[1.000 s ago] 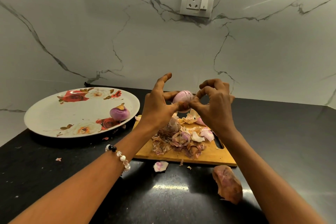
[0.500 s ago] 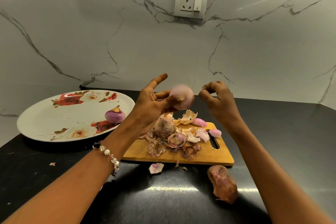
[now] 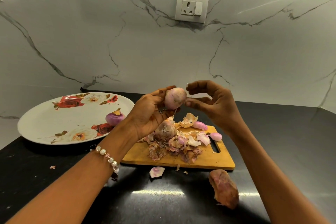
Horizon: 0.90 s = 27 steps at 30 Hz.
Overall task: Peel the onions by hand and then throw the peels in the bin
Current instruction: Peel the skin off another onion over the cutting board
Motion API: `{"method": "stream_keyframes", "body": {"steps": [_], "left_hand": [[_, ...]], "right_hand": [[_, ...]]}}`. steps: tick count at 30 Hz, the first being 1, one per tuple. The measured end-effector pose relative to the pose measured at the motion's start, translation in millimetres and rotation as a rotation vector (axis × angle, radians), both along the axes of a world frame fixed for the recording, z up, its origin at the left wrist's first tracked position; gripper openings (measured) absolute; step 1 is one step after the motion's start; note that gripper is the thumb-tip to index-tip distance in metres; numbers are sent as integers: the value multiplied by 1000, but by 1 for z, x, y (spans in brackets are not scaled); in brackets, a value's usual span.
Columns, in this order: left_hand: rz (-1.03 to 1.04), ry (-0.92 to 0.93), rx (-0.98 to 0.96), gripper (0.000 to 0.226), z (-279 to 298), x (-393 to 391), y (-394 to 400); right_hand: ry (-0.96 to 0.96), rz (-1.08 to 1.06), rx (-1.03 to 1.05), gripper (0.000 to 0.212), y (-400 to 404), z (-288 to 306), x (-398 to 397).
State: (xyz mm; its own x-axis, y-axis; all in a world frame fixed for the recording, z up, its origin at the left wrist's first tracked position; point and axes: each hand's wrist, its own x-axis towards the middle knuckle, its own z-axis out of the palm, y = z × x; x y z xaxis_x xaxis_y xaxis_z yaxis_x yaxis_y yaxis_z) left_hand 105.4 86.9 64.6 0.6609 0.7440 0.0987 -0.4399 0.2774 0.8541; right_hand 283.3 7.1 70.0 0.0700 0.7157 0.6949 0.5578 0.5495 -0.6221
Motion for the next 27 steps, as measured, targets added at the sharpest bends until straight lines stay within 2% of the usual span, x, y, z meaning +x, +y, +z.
{"method": "stream_keyframes", "body": {"steps": [3, 6, 12, 15, 18, 21, 23, 27], "left_hand": [[46, 66, 33, 26, 0, 0, -1], [27, 165, 95, 36, 0, 0, 1], [-13, 227, 154, 38, 0, 1, -2], [-24, 263, 213, 44, 1, 0, -1], [-85, 191, 273, 31, 4, -4, -4], [-91, 167, 367, 24, 4, -6, -4], [-82, 190, 439, 27, 3, -8, -3], [-54, 273, 605, 37, 1, -9, 1]], "right_hand": [[-168, 30, -44, 61, 2, -1, -3], [-214, -1, -60, 62, 4, -3, -6], [-166, 19, -60, 57, 4, -5, -7], [-60, 46, -101, 55, 4, -6, -5], [13, 84, -126, 55, 2, -5, -3], [-115, 47, -72, 59, 2, -3, -2], [-239, 3, -5, 62, 2, -2, -1], [-403, -60, 87, 55, 2, 0, -2]]}}
